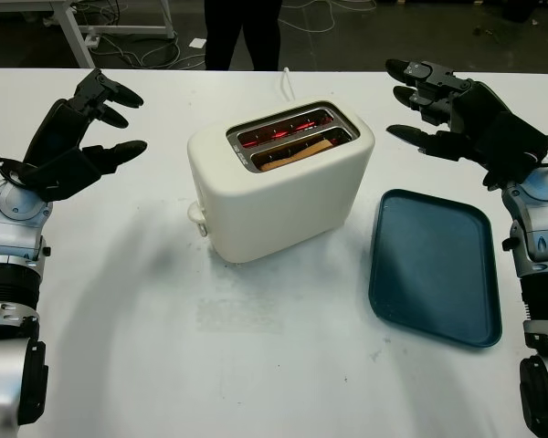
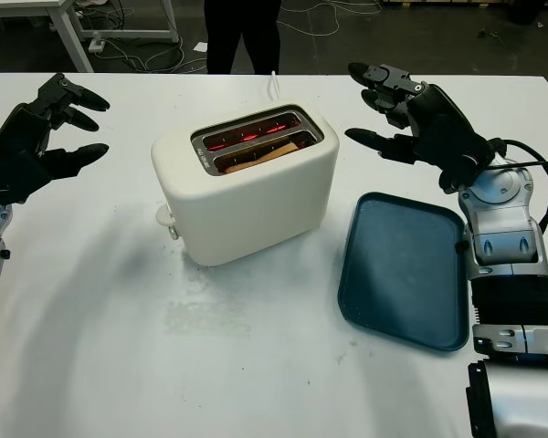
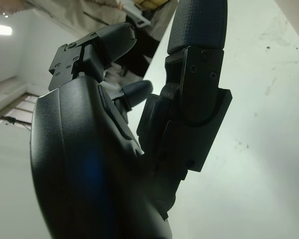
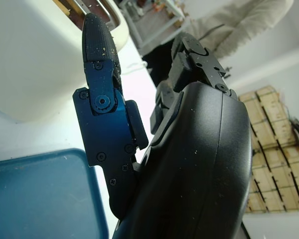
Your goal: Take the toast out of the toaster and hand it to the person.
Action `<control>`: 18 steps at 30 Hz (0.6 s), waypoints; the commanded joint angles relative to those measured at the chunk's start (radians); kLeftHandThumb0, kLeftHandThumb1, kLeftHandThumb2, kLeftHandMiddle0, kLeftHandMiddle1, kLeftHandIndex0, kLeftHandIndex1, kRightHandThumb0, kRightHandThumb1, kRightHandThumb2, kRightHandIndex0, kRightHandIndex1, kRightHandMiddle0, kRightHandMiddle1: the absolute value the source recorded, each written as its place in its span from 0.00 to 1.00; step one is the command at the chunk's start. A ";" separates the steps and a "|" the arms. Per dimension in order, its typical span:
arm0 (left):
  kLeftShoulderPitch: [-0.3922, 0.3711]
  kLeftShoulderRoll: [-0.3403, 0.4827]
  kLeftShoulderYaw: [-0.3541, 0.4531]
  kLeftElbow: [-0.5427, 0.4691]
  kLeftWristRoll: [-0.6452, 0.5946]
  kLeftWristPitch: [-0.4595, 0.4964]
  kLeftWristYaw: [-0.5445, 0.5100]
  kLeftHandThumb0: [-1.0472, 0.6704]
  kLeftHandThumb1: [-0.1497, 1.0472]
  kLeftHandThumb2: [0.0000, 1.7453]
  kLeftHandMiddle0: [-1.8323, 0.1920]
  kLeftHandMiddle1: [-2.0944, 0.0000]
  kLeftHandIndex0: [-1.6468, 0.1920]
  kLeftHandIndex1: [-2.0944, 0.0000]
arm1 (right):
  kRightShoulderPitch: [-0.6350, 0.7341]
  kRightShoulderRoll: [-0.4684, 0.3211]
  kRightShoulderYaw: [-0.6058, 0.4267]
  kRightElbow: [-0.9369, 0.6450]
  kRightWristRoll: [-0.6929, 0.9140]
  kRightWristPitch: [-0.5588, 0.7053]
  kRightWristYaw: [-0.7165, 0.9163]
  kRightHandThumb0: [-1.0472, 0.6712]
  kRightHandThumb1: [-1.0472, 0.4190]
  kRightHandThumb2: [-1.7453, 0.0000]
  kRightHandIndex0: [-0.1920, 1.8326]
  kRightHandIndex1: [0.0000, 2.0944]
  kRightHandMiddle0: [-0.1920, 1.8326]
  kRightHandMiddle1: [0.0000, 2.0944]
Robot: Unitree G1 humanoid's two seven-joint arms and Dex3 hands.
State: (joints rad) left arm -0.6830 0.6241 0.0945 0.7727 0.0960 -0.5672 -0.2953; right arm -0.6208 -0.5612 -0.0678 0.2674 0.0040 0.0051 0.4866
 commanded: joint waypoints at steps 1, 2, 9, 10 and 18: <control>0.009 0.008 0.004 -0.008 -0.007 -0.004 -0.003 0.00 0.89 0.20 0.91 0.26 0.90 0.35 | 0.009 0.004 0.002 -0.014 -0.003 0.014 -0.007 0.21 0.09 0.89 0.21 0.00 0.22 0.00; 0.008 0.006 0.004 -0.006 -0.010 -0.004 -0.006 0.00 0.89 0.20 0.91 0.26 0.90 0.35 | 0.010 0.002 0.003 -0.012 -0.006 0.011 -0.008 0.21 0.09 0.89 0.22 0.00 0.22 0.00; 0.005 0.012 0.000 -0.009 -0.002 -0.004 -0.005 0.00 0.89 0.21 0.91 0.26 0.90 0.35 | 0.010 0.004 -0.001 -0.010 0.001 0.002 -0.005 0.22 0.09 0.88 0.21 0.00 0.22 0.00; 0.003 0.010 0.000 -0.007 -0.008 -0.003 -0.010 0.00 0.89 0.20 0.91 0.26 0.90 0.35 | 0.010 0.004 0.001 -0.013 0.000 0.010 -0.005 0.22 0.09 0.88 0.21 0.00 0.22 0.00; 0.002 0.009 0.000 0.000 -0.004 -0.018 -0.005 0.00 0.89 0.21 0.91 0.26 0.90 0.35 | 0.007 0.001 0.002 -0.007 -0.001 0.003 -0.002 0.22 0.09 0.88 0.21 0.00 0.22 0.00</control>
State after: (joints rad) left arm -0.6831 0.6239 0.0943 0.7733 0.0867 -0.5679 -0.3087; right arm -0.6207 -0.5613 -0.0678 0.2671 0.0036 0.0055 0.4867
